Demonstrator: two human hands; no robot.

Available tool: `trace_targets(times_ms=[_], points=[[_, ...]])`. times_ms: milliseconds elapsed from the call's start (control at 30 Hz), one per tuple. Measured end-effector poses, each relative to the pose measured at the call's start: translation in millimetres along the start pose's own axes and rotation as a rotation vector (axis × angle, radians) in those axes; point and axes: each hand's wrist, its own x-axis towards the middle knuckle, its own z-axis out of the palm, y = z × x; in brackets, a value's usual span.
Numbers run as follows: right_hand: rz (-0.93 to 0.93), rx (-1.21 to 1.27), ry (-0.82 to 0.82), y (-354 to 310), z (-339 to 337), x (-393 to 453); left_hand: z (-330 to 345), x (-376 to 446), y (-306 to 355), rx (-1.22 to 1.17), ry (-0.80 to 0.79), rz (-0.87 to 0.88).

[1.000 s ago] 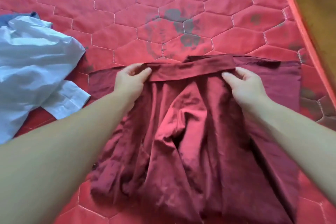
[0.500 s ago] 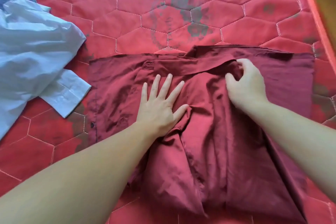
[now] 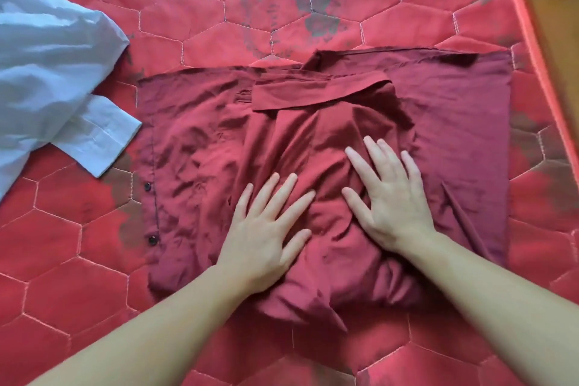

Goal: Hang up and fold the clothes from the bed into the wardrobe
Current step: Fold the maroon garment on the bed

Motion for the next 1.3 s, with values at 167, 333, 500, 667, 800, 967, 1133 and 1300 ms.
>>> trace_targets(times_ms=[167,333,500,667,800,967,1133,1300], points=[[-0.042,-0.04,-0.025,14.5,-6.9,-12.8,5.3,-3.1,-13.0,0.101,-0.008,0.037],[-0.066,-0.088,-0.078,29.9,-7.4,-68.9,-4.0,-11.5,-23.3,0.173,-0.082,0.07],[-0.024,-0.003,-0.01,25.2,-12.6,-113.6,-18.3,-39.7,9.4,0.015,-0.04,0.047],[-0.217,0.056,0.087,-21.1,-8.8,-145.7,-11.3,-66.4,27.8,0.127,-0.05,0.224],[-0.177,0.183,0.084,-52.8,-6.9,-160.7,-15.3,-74.1,27.6,0.173,0.01,0.159],[0.15,0.503,-0.275,-112.6,-10.8,-166.0,-20.8,-95.3,38.5,-0.072,0.089,-0.14],[0.577,0.999,-0.29,-132.2,-13.2,-146.6,-29.9,-105.8,38.0,-0.463,0.207,-0.371],[0.681,1.339,-0.586,-110.3,-34.4,-150.3,-39.5,-105.9,25.2,-0.054,-0.026,-0.184]])
